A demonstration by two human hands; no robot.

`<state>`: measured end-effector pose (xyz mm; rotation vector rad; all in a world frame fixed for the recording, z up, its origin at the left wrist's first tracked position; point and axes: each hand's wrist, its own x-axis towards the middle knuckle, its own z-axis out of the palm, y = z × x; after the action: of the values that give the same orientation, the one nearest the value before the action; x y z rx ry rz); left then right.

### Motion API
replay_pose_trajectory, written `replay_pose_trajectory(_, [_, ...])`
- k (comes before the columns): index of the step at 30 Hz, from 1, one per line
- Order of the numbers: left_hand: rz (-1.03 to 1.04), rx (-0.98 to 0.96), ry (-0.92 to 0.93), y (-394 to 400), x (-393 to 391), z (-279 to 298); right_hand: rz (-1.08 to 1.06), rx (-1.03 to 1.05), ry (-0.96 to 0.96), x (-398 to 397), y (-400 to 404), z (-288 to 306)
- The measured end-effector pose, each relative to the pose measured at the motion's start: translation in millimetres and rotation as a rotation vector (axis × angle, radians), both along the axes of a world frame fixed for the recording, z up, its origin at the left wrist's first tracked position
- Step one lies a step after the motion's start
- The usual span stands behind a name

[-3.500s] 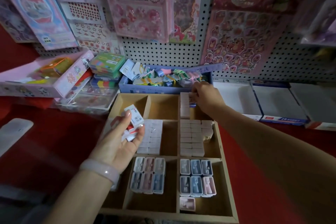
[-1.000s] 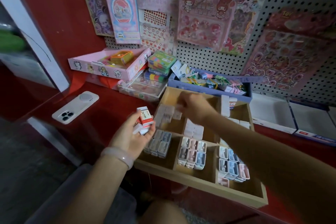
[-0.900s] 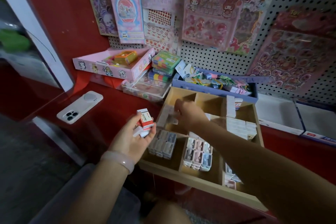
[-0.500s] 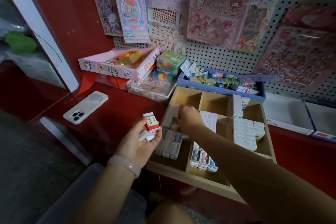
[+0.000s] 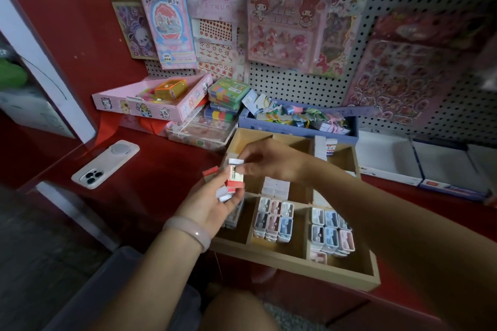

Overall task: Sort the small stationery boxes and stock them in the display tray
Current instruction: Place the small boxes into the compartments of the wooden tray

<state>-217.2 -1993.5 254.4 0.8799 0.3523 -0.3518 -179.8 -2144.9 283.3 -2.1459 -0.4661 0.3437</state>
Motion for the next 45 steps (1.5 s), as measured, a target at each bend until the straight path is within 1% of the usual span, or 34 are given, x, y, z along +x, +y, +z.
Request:
replay_pose_trajectory(3, [0.021, -0.026, 0.034, -12, 0, 1, -0.14, 0.181, 0.068, -3, -29, 8])
replay_pose_trajectory(4, [0.025, -0.013, 0.043, -14, 1, 0, -0.218, 0.195, 0.05, -2, -41, 9])
replay_pose_trajectory(5, [0.026, 0.004, 0.051, -15, 2, -2, -0.309, 0.137, -0.007, 0, -53, 9])
replay_pose_trajectory(7, [0.029, 0.032, 0.068, -18, 4, -5, -0.451, -0.165, -0.151, 5, -77, 4])
replay_pose_trajectory(8, [0.027, 0.04, 0.069, -19, 5, -6, -0.48, -0.31, -0.188, 6, -86, 0])
replay_pose_trajectory(10, [0.017, 0.048, 0.06, -22, 6, -8, -0.471, -0.472, -0.19, 5, -93, -11])
replay_pose_trajectory(12, [0.0, 0.051, 0.058, -25, 7, -10, -0.417, -0.555, -0.173, 4, -90, -22])
replay_pose_trajectory(15, [-0.005, 0.048, 0.071, -27, 8, -11, -0.399, -0.628, -0.195, 4, -80, -35])
replay_pose_trajectory(17, [-0.008, 0.038, 0.065, -25, 9, -12, -0.418, -0.676, -0.254, 7, -77, -42])
replay_pose_trajectory(20, [-0.016, 0.041, 0.055, -21, 10, -12, -0.39, -0.785, -0.348, 10, -77, -53])
replay_pose_trajectory(26, [0.009, -0.075, 0.086, -17, 10, -6, -0.37, -0.891, -0.348, 12, -70, -61])
replay_pose_trajectory(28, [-0.013, -0.11, 0.102, -17, 10, -4, -0.381, -0.854, -0.349, 11, -66, -54])
replay_pose_trajectory(30, [-0.015, -0.141, 0.124, -18, 9, -2, -0.367, -0.711, -0.42, 7, -60, -44])
replay_pose_trajectory(32, [-0.023, -0.168, 0.124, -21, 7, 0, -0.256, -0.492, -0.558, -4, -48, -34])
replay_pose_trajectory(33, [-0.043, -0.165, 0.107, -24, 6, 1, -0.187, -0.41, -0.599, -9, -41, -30])
replay_pose_trajectory(34, [-0.069, -0.164, 0.084, -27, 5, 2, -0.123, -0.356, -0.601, -14, -34, -27])
replay_pose_trajectory(36, [-0.11, -0.15, 0.05, -33, 3, 2, -0.046, -0.316, -0.509, -19, -27, -24])
replay_pose_trajectory(39, [-0.103, -0.091, 0.058, -40, 2, 0, 0.017, -0.297, -0.37, -22, -32, -21])
replay_pose_trajectory(41, [-0.088, -0.084, 0.062, -44, 0, 0, -0.033, -0.254, -0.323, -24, -39, -17])
replay_pose_trajectory(45, [-0.095, -0.114, 0.058, -52, -3, 6, -0.213, -0.035, -0.224, -28, -51, -10])
